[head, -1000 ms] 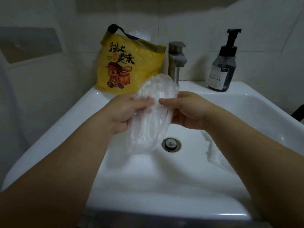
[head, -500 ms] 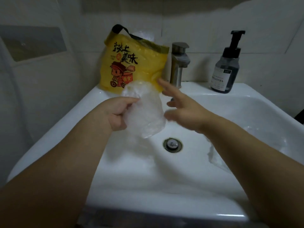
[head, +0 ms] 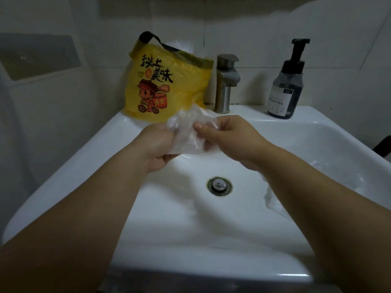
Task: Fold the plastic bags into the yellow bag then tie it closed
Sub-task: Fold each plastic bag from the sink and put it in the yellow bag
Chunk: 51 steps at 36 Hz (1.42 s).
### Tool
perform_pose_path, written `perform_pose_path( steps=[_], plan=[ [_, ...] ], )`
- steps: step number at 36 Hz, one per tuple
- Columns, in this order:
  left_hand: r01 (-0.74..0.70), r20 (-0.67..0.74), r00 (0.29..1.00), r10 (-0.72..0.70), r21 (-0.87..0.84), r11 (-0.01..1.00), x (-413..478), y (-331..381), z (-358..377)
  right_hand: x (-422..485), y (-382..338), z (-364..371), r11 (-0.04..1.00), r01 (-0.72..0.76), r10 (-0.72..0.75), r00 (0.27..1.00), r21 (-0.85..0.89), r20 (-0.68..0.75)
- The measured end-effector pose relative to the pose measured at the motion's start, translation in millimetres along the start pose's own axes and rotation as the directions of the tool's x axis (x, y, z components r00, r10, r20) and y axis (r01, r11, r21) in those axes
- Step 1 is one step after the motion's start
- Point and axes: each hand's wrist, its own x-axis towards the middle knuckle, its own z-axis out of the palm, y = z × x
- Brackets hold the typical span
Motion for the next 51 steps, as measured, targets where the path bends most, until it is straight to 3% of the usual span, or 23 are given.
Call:
perform_pose_path(
  steps=[2,7,11,13,16,19,22,26,29,31,33,36,40,47,51],
  plan=[
    [-0.044,0.052,0.998,0.043,0.016,0.999,-3,0,3,1,2,-2,0.998,-0.031,0.036,0.996,0.058,-0.086],
    [-0.123,0.159,0.982,0.105,0.111,0.986,-8,-3,9,5,10,-1,0.984,-0.134,0.150,0.978,0.116,-0.142],
    [-0.133,0.242,0.964,0.113,0.069,0.989,-10,-3,9,2,9,0,0.890,-0.360,0.351,0.933,0.279,0.086],
    [-0.110,0.263,0.961,0.089,0.067,0.992,-8,-3,7,2,8,-2,0.854,-0.343,0.335,0.938,0.392,0.091],
    [-0.078,0.293,0.954,0.065,0.030,0.997,-8,1,2,4,8,-5,0.838,-0.234,0.274,0.962,0.493,-0.009],
    [-0.036,0.377,0.924,0.057,-0.064,0.997,-9,8,-7,6,8,-9,0.895,-0.180,0.215,0.976,0.407,-0.041],
    [-0.043,0.456,0.890,0.025,0.031,0.999,-13,10,-8,6,8,-10,0.951,-0.222,0.215,0.975,0.217,0.056],
    [-0.065,0.308,0.951,0.012,0.160,0.985,-14,1,2,3,9,-7,0.958,-0.274,0.261,0.955,0.086,0.139],
    [-0.075,0.117,0.991,0.062,0.116,0.990,-7,1,1,3,7,-7,0.931,-0.233,0.211,0.972,0.280,0.106],
    [-0.089,-0.005,0.996,0.090,0.029,0.996,-2,3,-2,6,6,-8,0.829,-0.258,0.222,0.966,0.497,0.131],
    [-0.117,-0.053,0.992,0.114,-0.056,0.992,-1,5,-1,7,8,-6,0.758,-0.347,0.270,0.938,0.552,0.218],
    [-0.117,-0.051,0.992,0.113,-0.080,0.990,0,4,1,5,11,3,0.786,-0.369,0.307,0.929,0.496,0.206],
    [-0.080,-0.009,0.997,0.079,-0.082,0.993,0,5,-2,10,10,-5,0.719,-0.259,0.251,0.962,0.645,0.107],
    [-0.080,0.115,0.990,0.085,-0.055,0.995,-6,9,-3,10,15,-27,0.683,-0.311,0.237,0.950,0.661,0.202],
    [-0.071,0.142,0.986,0.091,-0.138,0.988,-8,11,-3,10,11,-28,0.695,-0.294,0.196,0.956,0.657,0.220]
  ],
)
